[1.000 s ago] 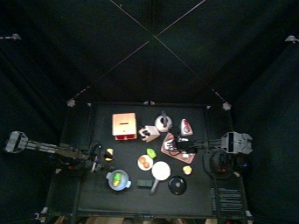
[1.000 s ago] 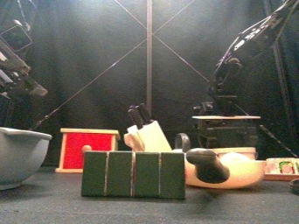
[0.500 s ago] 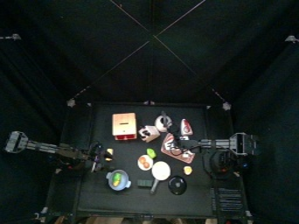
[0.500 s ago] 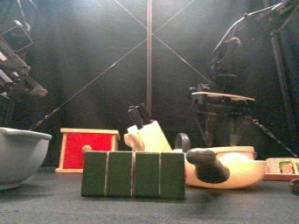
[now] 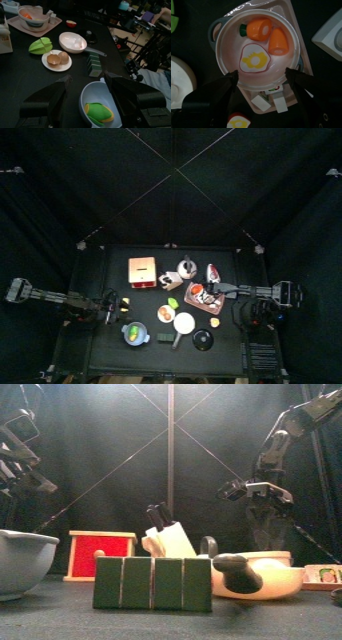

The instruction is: Grab apple half from pot

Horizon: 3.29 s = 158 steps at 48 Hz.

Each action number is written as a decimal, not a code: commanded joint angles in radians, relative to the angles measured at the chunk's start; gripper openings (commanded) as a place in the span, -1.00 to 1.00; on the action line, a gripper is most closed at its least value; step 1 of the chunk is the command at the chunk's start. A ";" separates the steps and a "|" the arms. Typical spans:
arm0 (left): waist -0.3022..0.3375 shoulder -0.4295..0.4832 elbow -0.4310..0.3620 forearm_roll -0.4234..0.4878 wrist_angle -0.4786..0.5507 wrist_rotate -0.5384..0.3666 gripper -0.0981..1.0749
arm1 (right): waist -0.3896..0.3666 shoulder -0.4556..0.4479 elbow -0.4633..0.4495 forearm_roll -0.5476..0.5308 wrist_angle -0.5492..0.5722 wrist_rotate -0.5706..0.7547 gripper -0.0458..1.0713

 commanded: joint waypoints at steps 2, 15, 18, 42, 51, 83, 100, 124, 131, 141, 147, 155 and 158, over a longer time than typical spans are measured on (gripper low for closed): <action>0.000 0.000 -0.034 -0.009 -0.003 0.002 0.71 | -0.040 -0.002 0.002 0.031 -0.051 -0.038 0.93; 0.005 0.000 -0.032 -0.014 -0.003 0.002 0.71 | -0.041 0.049 0.003 0.040 -0.098 -0.063 0.93; 0.005 0.000 -0.029 -0.014 -0.003 0.003 0.71 | -0.041 0.063 0.002 0.043 -0.098 -0.064 0.93; 0.009 0.002 -0.017 -0.012 0.014 0.003 0.71 | -0.031 0.135 -0.009 0.071 -0.092 -0.061 0.93; 0.009 0.000 -0.017 -0.014 0.032 0.003 0.71 | -0.023 0.153 -0.009 0.086 -0.091 -0.061 0.93; 0.009 0.000 -0.015 -0.011 0.048 0.003 0.71 | -0.021 0.202 -0.012 0.092 -0.087 -0.060 0.92; 0.009 0.002 -0.017 -0.011 0.064 0.003 0.71 | -0.021 0.204 -0.028 0.092 -0.037 -0.054 0.92; 0.011 0.000 -0.025 -0.003 0.064 0.005 0.71 | -0.009 0.216 -0.041 0.101 -0.026 -0.049 0.92; 0.011 0.000 -0.025 -0.003 0.064 0.005 0.71 | -0.009 0.222 -0.043 0.100 -0.026 -0.051 0.92; 0.009 0.000 -0.025 -0.003 0.064 0.005 0.71 | -0.008 0.229 -0.044 0.098 -0.026 -0.049 0.89; 0.009 0.000 -0.025 -0.003 0.064 0.005 0.71 | -0.005 0.232 -0.044 0.101 -0.026 -0.048 0.76; 0.009 0.000 -0.025 -0.003 0.064 0.005 0.71 | -0.005 0.236 -0.054 0.103 -0.026 -0.043 0.51; 0.009 0.000 -0.023 -0.003 0.064 0.005 0.71 | -0.005 0.236 -0.061 0.103 -0.026 -0.043 0.46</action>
